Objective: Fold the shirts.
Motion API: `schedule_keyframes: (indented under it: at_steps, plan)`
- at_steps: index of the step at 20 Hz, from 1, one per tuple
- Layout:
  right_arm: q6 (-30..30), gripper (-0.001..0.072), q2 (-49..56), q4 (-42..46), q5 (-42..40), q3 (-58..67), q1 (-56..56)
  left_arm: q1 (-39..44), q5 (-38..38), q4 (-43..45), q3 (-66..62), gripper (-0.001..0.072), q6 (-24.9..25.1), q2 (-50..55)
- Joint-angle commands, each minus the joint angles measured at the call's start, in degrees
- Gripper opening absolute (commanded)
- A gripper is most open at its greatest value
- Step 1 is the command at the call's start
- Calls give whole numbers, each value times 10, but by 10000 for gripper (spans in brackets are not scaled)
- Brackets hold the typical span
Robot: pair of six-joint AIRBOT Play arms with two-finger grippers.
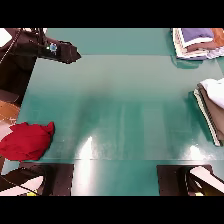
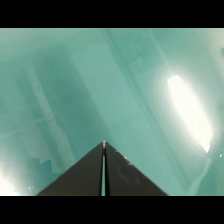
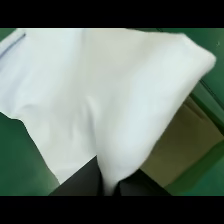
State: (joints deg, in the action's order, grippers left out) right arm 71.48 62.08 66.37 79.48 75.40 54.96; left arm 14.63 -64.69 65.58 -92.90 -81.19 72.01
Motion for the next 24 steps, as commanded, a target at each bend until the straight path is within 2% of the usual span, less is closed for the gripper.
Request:
schedule_keyframes:
  at_steps: [1, 2, 3, 4, 10, 14, 16, 18, 22, 24]
  plan:
    - [0, 190, -26, 29, 1, -69, 30, 0, -6, 0, 0, 29, 9, 0]
    - [0, 346, -26, 29, 3, -78, 40, 0, -6, 0, 0, 29, 12, 0]
    - [1, 430, -26, 28, 3, -84, 49, 0, -7, 0, 0, 29, 13, 0]
    - [7, 452, -26, 27, 7, -85, 57, 0, -9, 0, 0, 29, 13, 0]
    - [57, 448, -27, -18, 7, -48, 12, 0, -9, 0, 0, 30, 13, 0]
    - [168, 448, -27, 139, 33, 10, -16, 0, -9, 0, 0, 29, 13, 0]
    - [174, 449, -27, 142, 46, 35, -16, 0, -9, 0, 0, 30, 13, 0]
    - [174, 448, -26, 95, 47, 49, -22, 0, -9, 0, 0, 30, 13, 0]
    - [173, 448, -27, -60, 48, 36, -76, 0, -4, -1, 0, 30, 11, 0]
    - [173, 448, -27, -91, 49, 18, -132, 0, -2, -1, 0, 30, 11, 0]
